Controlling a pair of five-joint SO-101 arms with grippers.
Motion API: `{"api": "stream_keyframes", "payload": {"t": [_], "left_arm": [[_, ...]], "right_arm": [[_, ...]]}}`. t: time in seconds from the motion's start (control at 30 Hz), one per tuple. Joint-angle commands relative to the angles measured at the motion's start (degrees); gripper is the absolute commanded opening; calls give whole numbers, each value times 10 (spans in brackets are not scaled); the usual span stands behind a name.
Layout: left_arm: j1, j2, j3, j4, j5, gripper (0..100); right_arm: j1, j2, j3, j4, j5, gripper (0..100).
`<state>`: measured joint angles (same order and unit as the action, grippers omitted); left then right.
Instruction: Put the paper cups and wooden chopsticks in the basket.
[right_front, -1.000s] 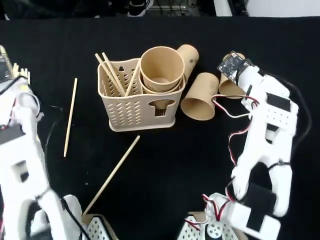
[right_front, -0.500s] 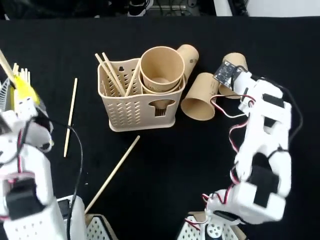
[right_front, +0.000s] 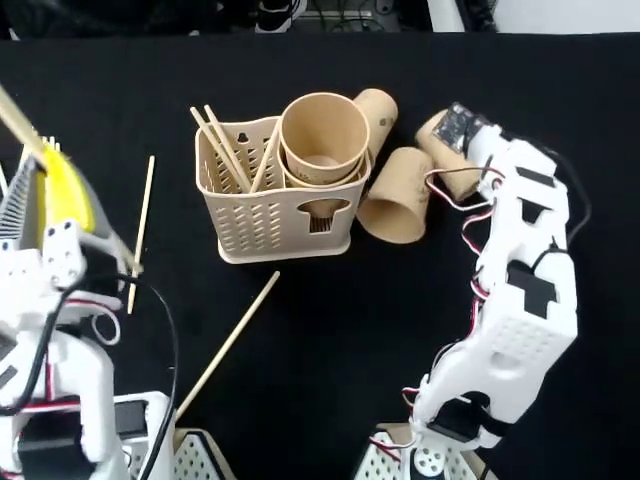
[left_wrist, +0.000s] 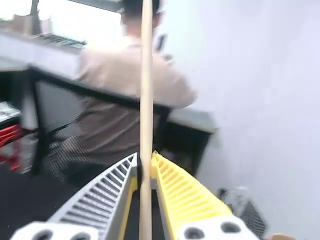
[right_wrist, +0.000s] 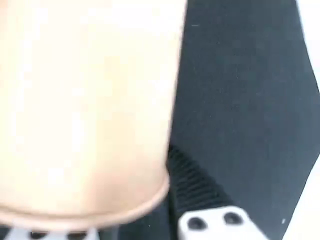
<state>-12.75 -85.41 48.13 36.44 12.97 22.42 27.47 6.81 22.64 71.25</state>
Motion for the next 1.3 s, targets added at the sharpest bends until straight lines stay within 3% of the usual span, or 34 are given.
{"api": "stream_keyframes", "payload": {"t": [0.0, 0.13, 0.33, 0.5, 0.73, 0.93, 1.13, 1.27], "left_arm": [[68, 4, -16, -85, 4, 27], [99, 20, -17, -181, 4, 27], [151, 118, -17, -239, 4, 28], [153, 224, -17, -327, 4, 28], [160, 337, -17, -371, 5, 28], [165, 386, -46, -491, 3, 28], [175, 419, -170, -413, -9, 28], [175, 428, -177, -414, -9, 28]], "right_arm": [[9, -40, -30, 10, -32, 11], [22, -106, -50, 127, -46, 11], [33, -191, -139, 331, -99, 11], [29, -207, -310, 549, -150, 11], [-25, -207, -573, 778, -222, 11], [-57, -238, -642, 786, -291, 11], [-113, -295, -587, 786, -329, 11], [-169, -328, -567, 786, -370, 11]]}}
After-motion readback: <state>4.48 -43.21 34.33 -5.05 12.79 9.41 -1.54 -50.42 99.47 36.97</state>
